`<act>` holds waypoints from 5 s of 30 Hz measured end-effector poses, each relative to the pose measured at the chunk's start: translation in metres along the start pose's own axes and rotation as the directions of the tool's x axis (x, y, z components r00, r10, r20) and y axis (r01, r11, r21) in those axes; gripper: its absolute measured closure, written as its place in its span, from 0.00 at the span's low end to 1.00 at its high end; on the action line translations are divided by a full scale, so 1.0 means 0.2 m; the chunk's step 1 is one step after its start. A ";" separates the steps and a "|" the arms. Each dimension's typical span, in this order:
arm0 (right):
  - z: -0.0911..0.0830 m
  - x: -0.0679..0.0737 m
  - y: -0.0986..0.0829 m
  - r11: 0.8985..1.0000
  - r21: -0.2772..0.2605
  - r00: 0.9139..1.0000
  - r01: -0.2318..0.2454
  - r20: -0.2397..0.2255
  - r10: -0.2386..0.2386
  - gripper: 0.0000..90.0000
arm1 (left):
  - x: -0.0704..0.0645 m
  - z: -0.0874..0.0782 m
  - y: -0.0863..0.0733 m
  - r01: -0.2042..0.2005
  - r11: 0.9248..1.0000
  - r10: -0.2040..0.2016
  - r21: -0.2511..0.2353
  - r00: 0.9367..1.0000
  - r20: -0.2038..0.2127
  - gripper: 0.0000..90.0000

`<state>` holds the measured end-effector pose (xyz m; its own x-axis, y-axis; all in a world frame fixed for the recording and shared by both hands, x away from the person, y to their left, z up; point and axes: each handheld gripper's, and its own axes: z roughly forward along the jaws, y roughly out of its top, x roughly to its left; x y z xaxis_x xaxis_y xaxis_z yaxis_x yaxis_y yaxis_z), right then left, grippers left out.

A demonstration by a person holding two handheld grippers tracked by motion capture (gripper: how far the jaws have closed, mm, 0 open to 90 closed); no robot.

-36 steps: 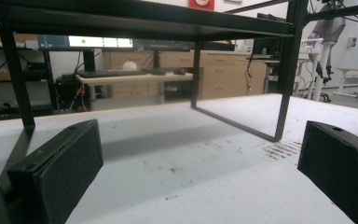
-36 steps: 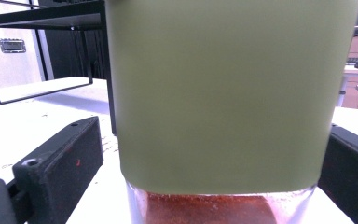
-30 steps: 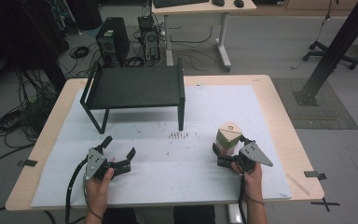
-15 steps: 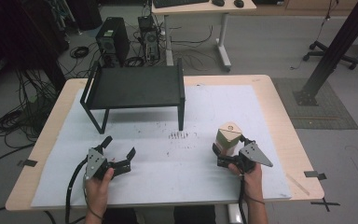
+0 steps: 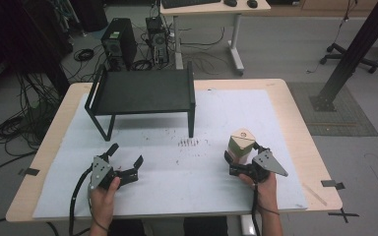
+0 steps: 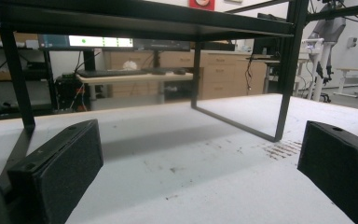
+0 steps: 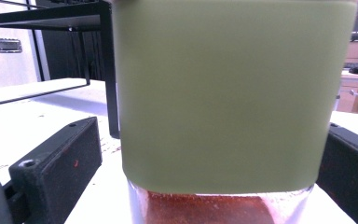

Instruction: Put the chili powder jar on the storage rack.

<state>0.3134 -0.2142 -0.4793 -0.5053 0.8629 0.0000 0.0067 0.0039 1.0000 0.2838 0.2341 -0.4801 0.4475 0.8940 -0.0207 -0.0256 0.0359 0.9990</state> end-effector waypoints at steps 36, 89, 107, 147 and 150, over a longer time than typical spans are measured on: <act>0.01 0.01 0.01 0.999 0.034 0.999 0.006 0.034 -0.007 0.21 | 0.00 0.00 0.00 0.002 1.000 -0.002 0.001 1.000 -0.003 0.00; 0.00 -0.01 0.01 0.999 0.047 1.000 -0.012 0.007 0.011 0.33 | 0.00 0.00 0.00 0.004 1.000 -0.004 0.002 1.000 -0.004 0.00; 0.00 -0.01 0.01 0.999 0.047 1.000 -0.012 0.008 0.011 0.33 | 0.00 0.00 0.00 0.003 1.000 -0.003 0.000 1.000 -0.003 0.00; 0.00 -0.01 0.01 0.999 0.047 1.000 -0.013 0.007 0.013 0.33 | 0.00 0.00 0.00 0.012 1.000 -0.012 0.004 1.000 -0.007 0.00; 0.00 -0.01 0.01 0.999 0.047 1.000 -0.013 0.007 0.013 0.33 | 0.00 0.00 0.00 0.013 1.000 -0.013 0.005 1.000 -0.009 0.00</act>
<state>0.3153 -0.2158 -0.4781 -0.4995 0.8662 0.0128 0.0539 0.0164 0.9984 0.2844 0.2344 -0.4800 0.4393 0.8977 -0.0341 -0.0154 0.0454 0.9988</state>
